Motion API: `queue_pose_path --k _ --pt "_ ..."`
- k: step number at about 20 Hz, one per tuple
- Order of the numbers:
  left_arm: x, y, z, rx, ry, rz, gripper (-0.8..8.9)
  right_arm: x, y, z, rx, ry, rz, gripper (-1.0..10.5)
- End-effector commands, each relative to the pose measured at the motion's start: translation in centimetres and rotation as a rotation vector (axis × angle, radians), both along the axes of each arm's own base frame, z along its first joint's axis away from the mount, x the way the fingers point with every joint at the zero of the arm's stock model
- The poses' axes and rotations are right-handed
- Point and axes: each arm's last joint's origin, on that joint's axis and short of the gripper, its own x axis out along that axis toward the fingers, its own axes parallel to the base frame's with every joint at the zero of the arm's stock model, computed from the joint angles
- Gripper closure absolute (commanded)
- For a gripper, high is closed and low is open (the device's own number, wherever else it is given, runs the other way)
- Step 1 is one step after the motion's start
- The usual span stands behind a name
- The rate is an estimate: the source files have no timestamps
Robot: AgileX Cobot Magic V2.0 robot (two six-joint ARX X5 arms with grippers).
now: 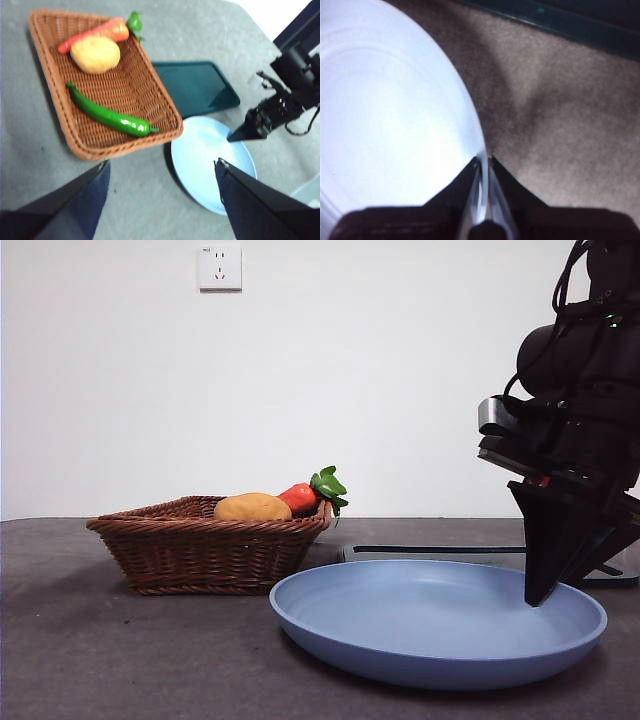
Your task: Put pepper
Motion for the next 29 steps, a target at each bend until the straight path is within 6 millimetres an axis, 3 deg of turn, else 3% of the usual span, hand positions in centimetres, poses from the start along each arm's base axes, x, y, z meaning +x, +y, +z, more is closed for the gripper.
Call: queue_pose_path --k 1,9,14,17,21,29 --pt "1.0 -0.4 0.4 -0.035 0.004 0.005 4.51 -0.2 0.1 1.3 -0.003 -0.039 0.001 9.4" --pt "8.1 -4.9 -1.8 0.039 0.190 0.084 4.51 -4.6 -2.5 10.2 0.000 -0.337 -0.079 9.4" --pt "14.2 -9.2 -1.9 0.121 0.301 0.102 4.51 -7.7 -4.4 13.8 0.034 -0.490 -0.136 9.4" --pt "17.6 -11.5 -2.7 0.233 0.380 0.157 4.51 -8.9 -5.0 14.8 0.043 -0.536 -0.153 9.4" --pt "20.5 -13.3 -4.6 0.288 0.490 0.217 4.51 -9.4 -5.1 15.2 0.049 -0.557 -0.155 9.4" --pt "22.5 -14.4 -9.2 0.315 0.644 0.284 4.51 -9.4 -5.1 15.2 0.048 -0.559 -0.150 9.4"
